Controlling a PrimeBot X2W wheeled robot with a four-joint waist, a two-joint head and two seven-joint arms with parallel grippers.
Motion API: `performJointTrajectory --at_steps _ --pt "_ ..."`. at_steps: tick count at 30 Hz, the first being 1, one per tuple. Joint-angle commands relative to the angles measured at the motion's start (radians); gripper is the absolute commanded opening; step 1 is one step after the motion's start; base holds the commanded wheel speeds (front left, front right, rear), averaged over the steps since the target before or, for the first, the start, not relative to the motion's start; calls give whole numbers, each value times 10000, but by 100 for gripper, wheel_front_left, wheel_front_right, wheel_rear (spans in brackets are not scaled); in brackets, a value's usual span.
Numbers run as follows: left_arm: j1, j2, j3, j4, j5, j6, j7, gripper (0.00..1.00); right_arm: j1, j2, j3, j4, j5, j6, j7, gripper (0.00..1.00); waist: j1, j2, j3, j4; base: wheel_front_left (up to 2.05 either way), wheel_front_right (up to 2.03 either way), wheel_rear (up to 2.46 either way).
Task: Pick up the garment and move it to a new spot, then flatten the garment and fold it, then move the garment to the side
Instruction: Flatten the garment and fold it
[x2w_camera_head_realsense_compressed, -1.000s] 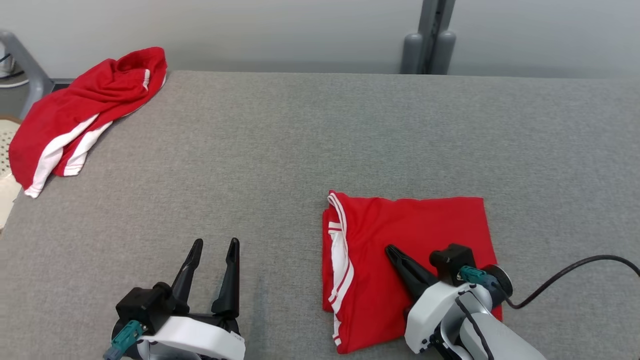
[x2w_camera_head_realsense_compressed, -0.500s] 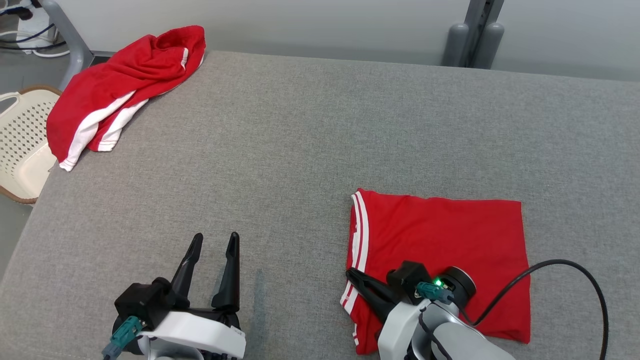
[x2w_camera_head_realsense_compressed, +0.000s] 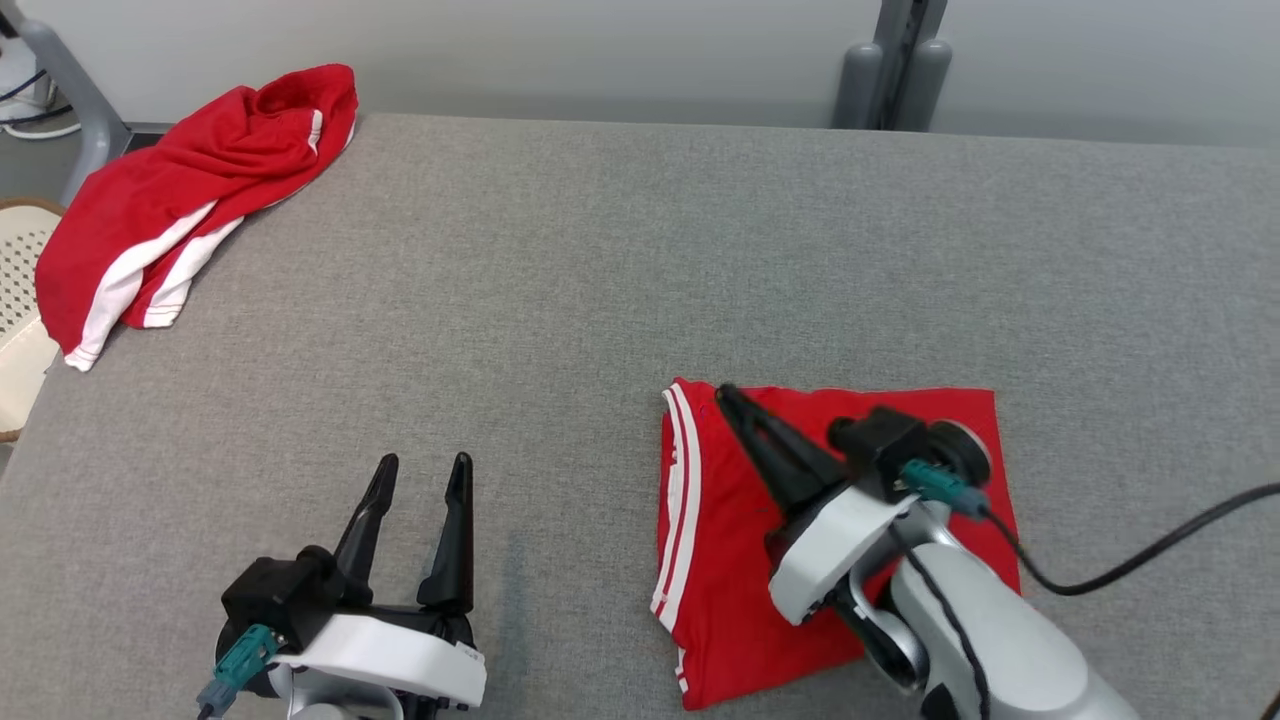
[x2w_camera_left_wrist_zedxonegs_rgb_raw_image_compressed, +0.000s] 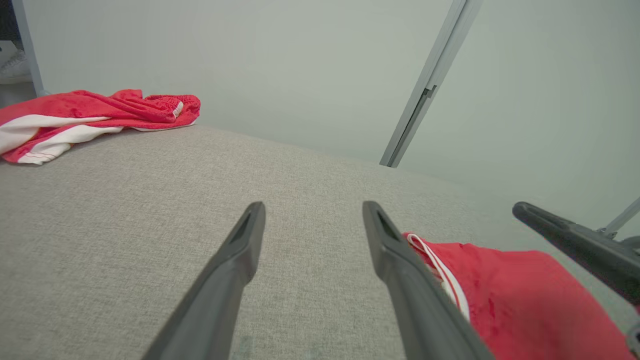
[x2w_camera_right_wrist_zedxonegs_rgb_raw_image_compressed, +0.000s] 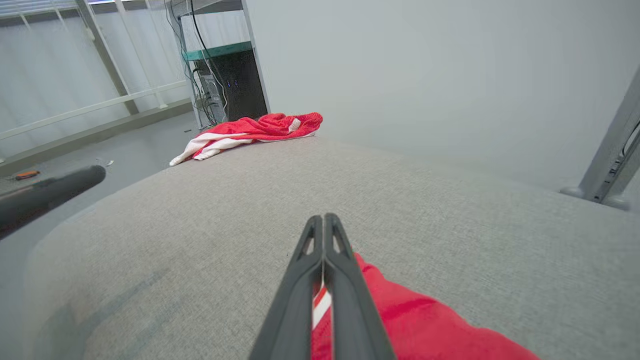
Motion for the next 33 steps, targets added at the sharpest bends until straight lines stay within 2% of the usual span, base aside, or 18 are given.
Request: performJointTrajectory --at_steps 1,4,5,6,8,13,22,33 --pt "-225 76 26 -38 111 -70 -46 100 224 -62 -476 -273 -230 1 -39 8 0 0 -59 -128 0 0 0" --pt "-309 78 15 -86 243 -56 -44 100 571 -54 -1694 -1021 -747 1 -23 41 0 0 -148 -327 0 0 0" --pt "-314 73 8 -97 280 -58 -46 100 724 -55 -2039 -1261 -913 1 -20 58 0 0 -185 -396 0 0 0" --pt "-338 75 22 -118 319 -46 -46 100 889 -52 -2401 -1509 -1027 1 -22 79 0 0 -221 -470 0 0 0" --pt "-315 50 13 -138 361 -15 -46 100 1252 -52 -2974 -1944 -1226 1 -22 100 0 0 -301 -614 0 0 0" --pt "-79 6 112 -188 428 64 -46 100 2305 -54 -4226 -2873 -1454 1 -22 100 0 0 -488 -934 0 0 0" --pt "463 16 580 -429 545 194 -46 100 3933 -52 -5695 -3837 -1021 1 -22 100 0 0 -683 -1346 0 0 0" --pt "1033 -98 895 -484 910 229 -46 100 4408 -50 -6124 -3994 -788 1 -22 100 0 0 -882 -1381 0 0 0"
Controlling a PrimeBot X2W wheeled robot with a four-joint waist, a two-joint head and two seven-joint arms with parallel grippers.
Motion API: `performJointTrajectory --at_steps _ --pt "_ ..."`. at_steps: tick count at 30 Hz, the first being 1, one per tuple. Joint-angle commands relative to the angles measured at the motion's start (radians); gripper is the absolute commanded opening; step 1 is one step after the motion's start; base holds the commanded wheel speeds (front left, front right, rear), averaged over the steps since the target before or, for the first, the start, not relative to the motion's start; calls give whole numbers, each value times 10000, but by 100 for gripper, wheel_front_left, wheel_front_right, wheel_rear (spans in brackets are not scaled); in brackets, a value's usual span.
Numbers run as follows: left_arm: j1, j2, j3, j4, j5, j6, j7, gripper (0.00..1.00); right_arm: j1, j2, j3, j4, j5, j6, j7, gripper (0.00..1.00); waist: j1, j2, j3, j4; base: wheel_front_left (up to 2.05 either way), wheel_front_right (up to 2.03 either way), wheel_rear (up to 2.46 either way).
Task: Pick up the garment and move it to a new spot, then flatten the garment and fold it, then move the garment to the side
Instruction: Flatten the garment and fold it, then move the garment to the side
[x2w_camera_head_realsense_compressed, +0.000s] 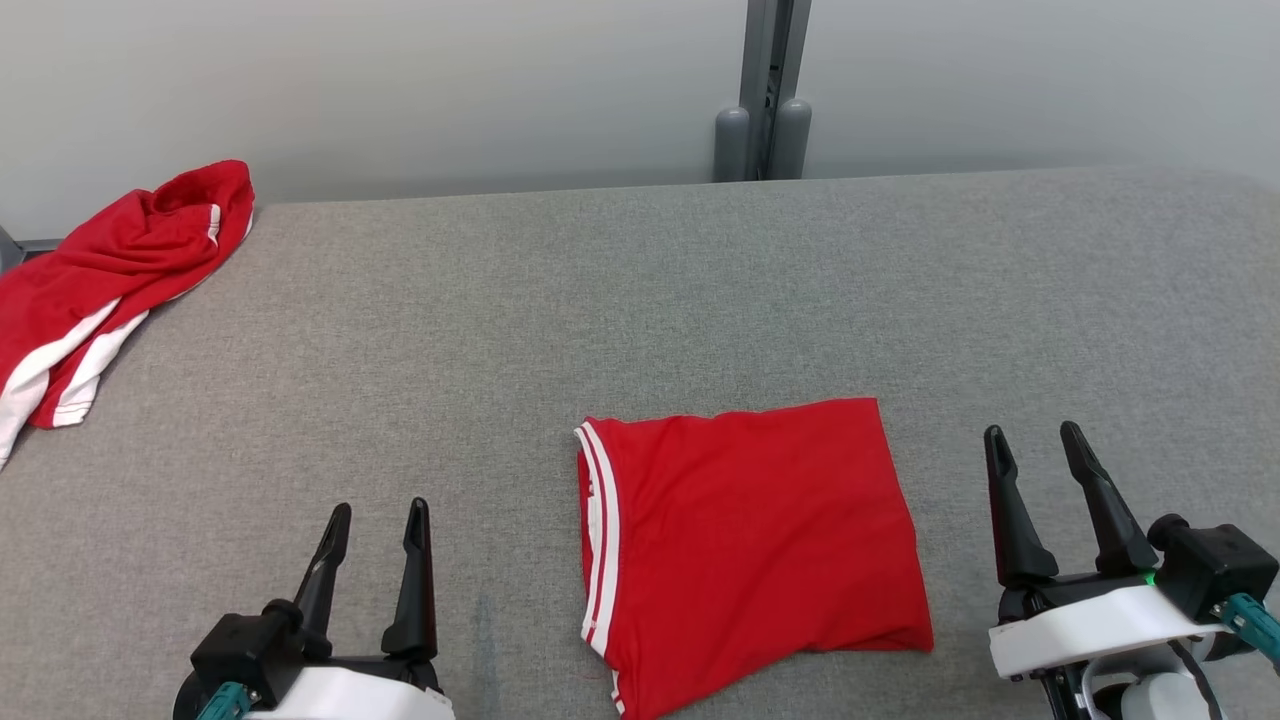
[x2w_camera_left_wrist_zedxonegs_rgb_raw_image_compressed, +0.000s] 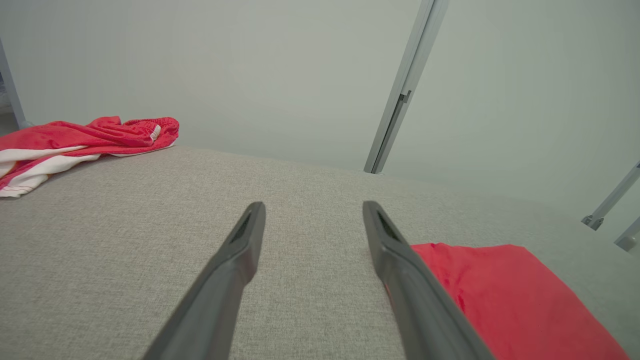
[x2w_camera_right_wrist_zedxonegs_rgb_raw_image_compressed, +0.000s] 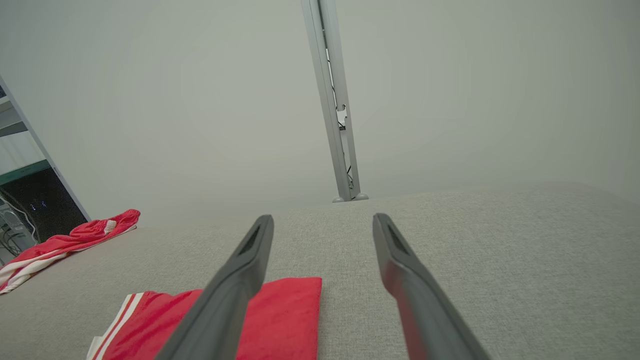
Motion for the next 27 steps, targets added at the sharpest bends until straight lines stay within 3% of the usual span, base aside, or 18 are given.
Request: performJointTrajectory --at_steps 1,27 --pt "55 16 44 17 69 -57 -46 100 37 -43 -21 -27 62 1 1 100 0 0 -31 24 0 0 0" --pt "370 -159 158 184 326 -263 -47 100 213 -46 227 308 9 1 1 100 0 0 -453 168 0 0 0"
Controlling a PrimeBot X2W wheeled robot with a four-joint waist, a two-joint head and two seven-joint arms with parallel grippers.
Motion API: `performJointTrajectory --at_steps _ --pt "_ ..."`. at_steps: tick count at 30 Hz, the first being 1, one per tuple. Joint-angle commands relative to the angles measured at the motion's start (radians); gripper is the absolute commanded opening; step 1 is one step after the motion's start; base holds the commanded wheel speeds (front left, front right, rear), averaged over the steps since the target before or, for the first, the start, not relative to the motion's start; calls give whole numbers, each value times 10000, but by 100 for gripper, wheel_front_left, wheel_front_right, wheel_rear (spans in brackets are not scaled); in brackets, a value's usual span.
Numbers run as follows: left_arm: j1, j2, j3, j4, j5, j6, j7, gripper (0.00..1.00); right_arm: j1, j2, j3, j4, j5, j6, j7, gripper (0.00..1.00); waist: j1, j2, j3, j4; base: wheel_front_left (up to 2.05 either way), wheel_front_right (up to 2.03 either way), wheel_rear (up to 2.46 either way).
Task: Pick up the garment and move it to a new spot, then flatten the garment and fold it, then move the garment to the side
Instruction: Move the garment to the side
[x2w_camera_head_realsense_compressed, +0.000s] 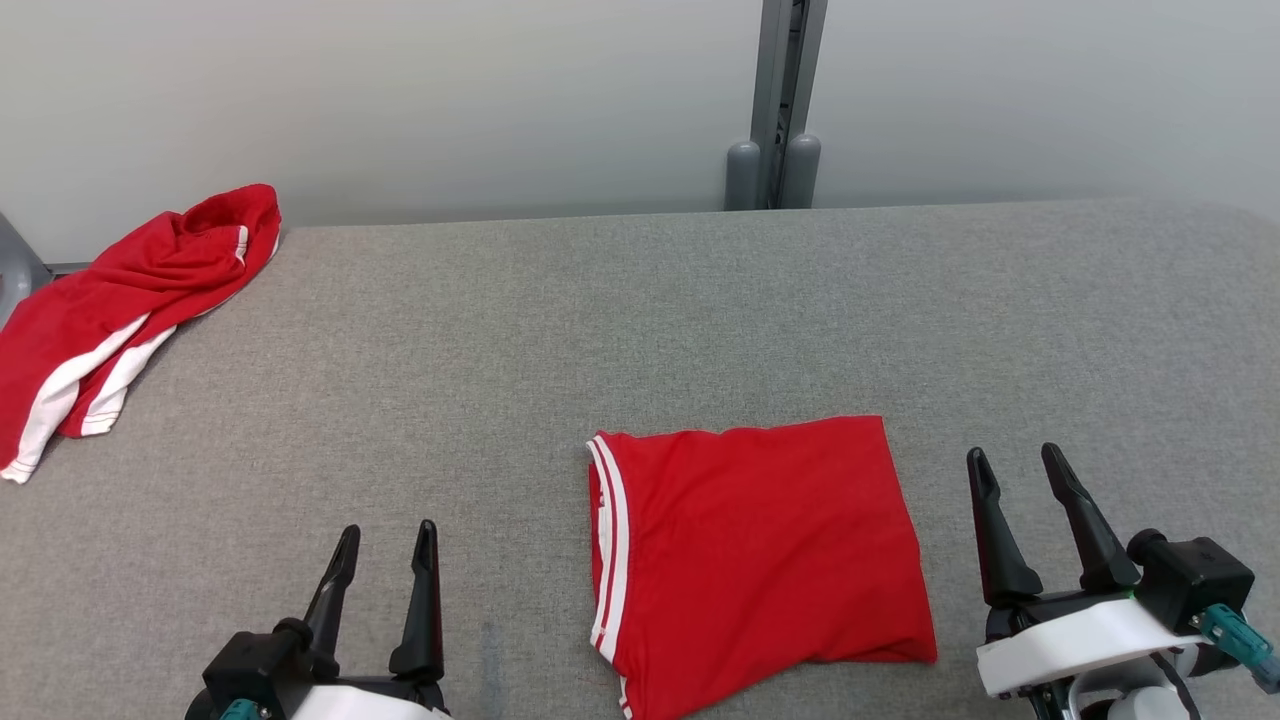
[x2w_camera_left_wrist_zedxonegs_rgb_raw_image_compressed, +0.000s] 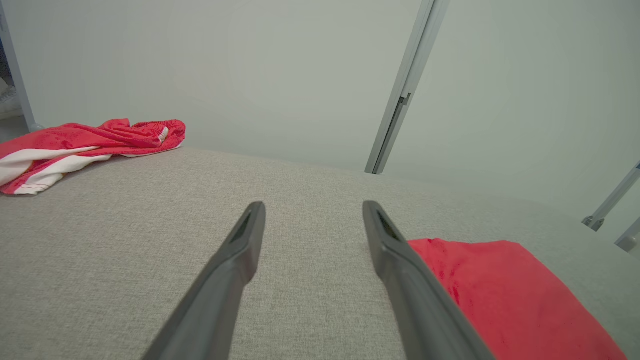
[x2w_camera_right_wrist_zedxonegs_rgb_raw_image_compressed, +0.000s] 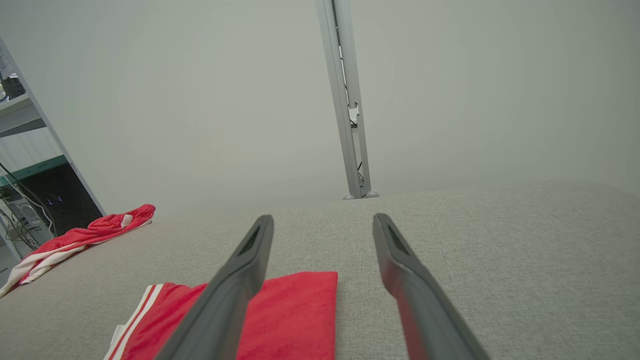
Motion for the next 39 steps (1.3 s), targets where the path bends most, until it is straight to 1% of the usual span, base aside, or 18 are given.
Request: performJointTrajectory --at_steps 1,6,9,11,12,14,15,16,17,20,23,26,29,39 --pt "110 36 30 -3 75 -52 -47 100 101 -49 0 -4 -52 1 1 100 0 -1 1 2 0 0 0" --pt "88 24 26 -9 104 -52 -47 100 50 -48 43 109 -91 1 1 100 0 -1 33 10 0 0 0" --pt "38 17 15 7 101 -65 -47 100 -294 -52 1 314 -440 1 48 100 0 -1 58 31 0 0 0" --pt "-6 12 -14 22 91 -63 -45 100 -516 -74 -153 438 -827 1 369 100 0 -1 77 63 0 0 0" --pt "-26 11 -13 23 89 -64 -47 100 -615 -161 -211 514 -855 1 697 100 0 -1 88 80 0 0 0" --pt "-65 6 -9 28 85 -62 -47 100 -841 -529 -154 637 -706 1 1464 100 0 -1 121 116 0 0 0" --pt "-65 6 -9 28 85 -62 -47 100 -841 -529 -154 637 -706 1 1464 100 0 -1 121 116 0 0 0" --pt "-109 3 5 35 79 -71 -47 100 -1099 -1000 22 696 -483 1 2294 100 0 -1 165 152 0 0 0" --pt "-145 0 0 43 78 -83 -47 100 -1210 -1228 139 726 -330 1 2694 100 0 -1 196 177 0 0 0" --pt "-232 -7 8 68 53 -113 -45 100 -1473 -1814 525 874 336 1 3834 100 0 -1 285 247 0 0 0" --pt "-329 -17 -6 74 50 -113 -45 100 -1741 -2257 1065 1072 1075 1 4797 100 0 -1 426 334 0 0 0" --pt "-407 -26 -21 90 45 -125 -45 100 -1970 -2425 1575 1347 1829 1 5465 100 0 -1 585 449 0 0 0" --pt "-515 -36 -26 93 46 -123 -45 100 -2236 -2444 1896 1677 2554 1 5880 100 0 -1 753 556 0 0 0" --pt "-790 -60 -75 139 117 -221 -47 100 -3273 -2581 2851 3082 3599 1 6512 100 0 -1 1261 966 0 0 0"
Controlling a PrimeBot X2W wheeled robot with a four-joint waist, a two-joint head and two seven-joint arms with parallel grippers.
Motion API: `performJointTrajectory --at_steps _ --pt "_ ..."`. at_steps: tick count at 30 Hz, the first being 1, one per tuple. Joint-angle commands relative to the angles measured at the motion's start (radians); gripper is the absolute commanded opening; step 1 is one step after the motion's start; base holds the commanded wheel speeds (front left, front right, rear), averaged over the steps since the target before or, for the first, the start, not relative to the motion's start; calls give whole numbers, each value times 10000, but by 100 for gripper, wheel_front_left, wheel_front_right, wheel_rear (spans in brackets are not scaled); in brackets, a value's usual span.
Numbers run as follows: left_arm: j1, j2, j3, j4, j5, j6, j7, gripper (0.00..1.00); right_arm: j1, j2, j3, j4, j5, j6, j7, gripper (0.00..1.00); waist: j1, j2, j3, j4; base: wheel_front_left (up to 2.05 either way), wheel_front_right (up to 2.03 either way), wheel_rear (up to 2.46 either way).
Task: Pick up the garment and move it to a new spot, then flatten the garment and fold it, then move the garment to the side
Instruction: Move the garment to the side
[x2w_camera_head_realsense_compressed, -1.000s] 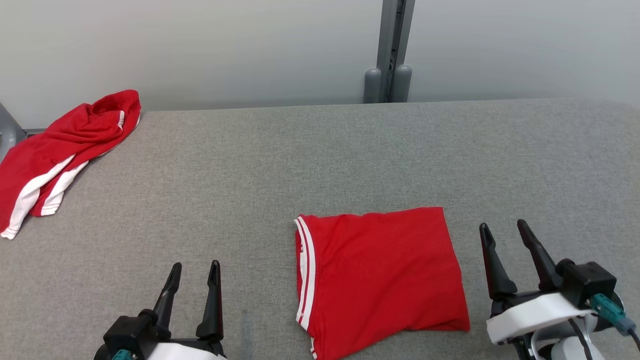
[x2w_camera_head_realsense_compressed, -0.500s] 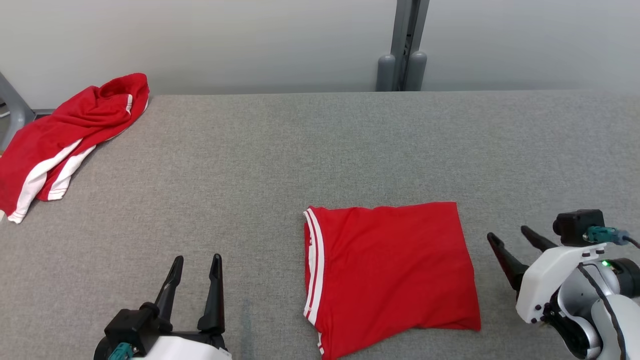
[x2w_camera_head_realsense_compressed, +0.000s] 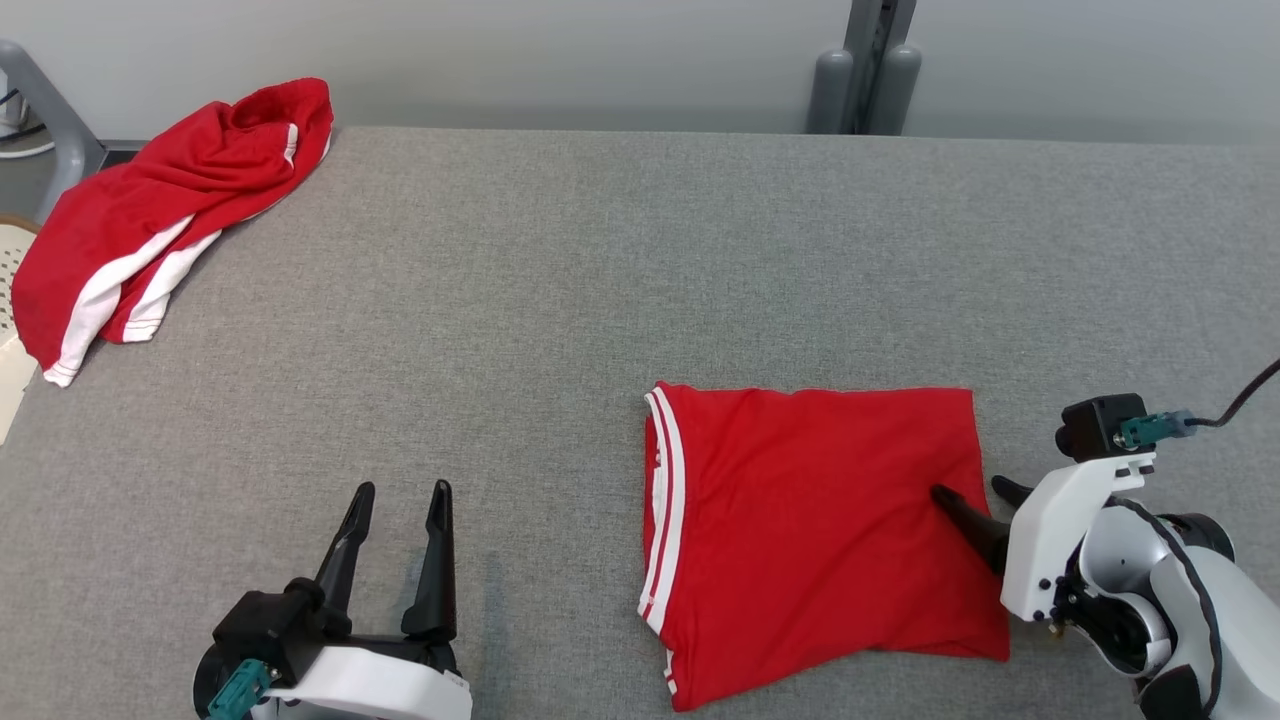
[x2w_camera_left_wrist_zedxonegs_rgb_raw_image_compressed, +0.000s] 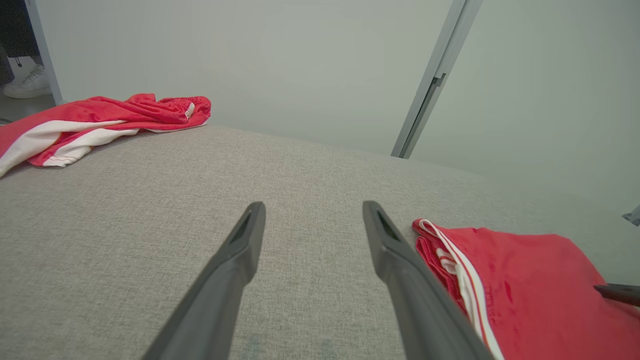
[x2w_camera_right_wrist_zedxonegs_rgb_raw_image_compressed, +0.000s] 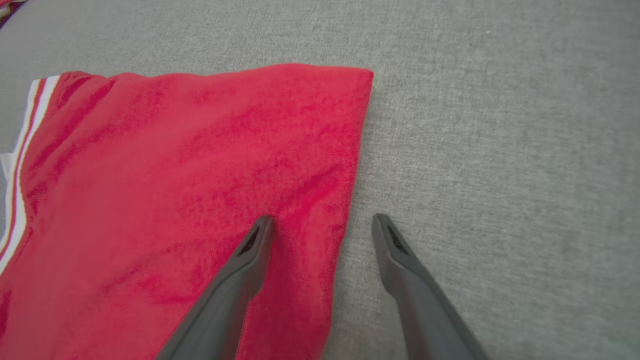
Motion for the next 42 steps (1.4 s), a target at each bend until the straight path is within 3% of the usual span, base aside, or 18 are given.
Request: performJointTrajectory --at_steps 1,2,3,4,5,6,8,9,21,30,36,42 --pt "-177 26 38 29 31 -42 -47 100 -174 -118 130 174 119 1 138 100 0 0 75 79 0 0 0" --pt "-206 25 45 47 28 -59 -47 100 -233 -123 267 286 218 1 234 100 0 0 105 106 0 0 0" --pt "-244 21 58 61 26 -67 -47 100 -283 -121 386 365 314 1 285 89 0 0 124 126 0 0 0" --pt "-274 21 69 68 24 -74 -47 100 -335 -136 509 440 405 1 348 59 0 0 141 144 0 0 0" --pt "-291 20 85 72 25 -79 -47 100 -397 -153 630 492 502 1 384 44 0 0 158 155 0 0 0" --pt "-301 16 98 76 26 -86 -45 100 -447 -169 712 518 596 1 366 44 0 0 174 159 0 0 0" --pt "-307 16 132 75 39 -93 -47 100 -575 -228 915 511 768 1 242 23 0 0 199 149 0 0 0" --pt "-304 14 133 72 64 -97 -47 100 -658 -274 978 488 816 1 132 0 0 0 210 133 0 0 0" --pt "-537 29 199 -102 375 -202 -45 100 -1748 -839 972 752 692 0 -1164 0 0 0 488 -896 0 0 0" --pt "-804 298 51 -276 650 -272 36 100 -2445 -1429 426 1004 483 0 -1687 0 0 0 1051 -2924 0 0 0" --pt "-1072 587 -24 -668 786 -292 375 100 -2856 -1095 380 1057 419 0 -1943 0 0 0 1569 -4496 0 0 0" --pt "-1281 801 -195 -1062 908 -306 746 100 -3125 -712 538 1201 480 0 -2297 0 0 0 1872 -5313 0 0 0"
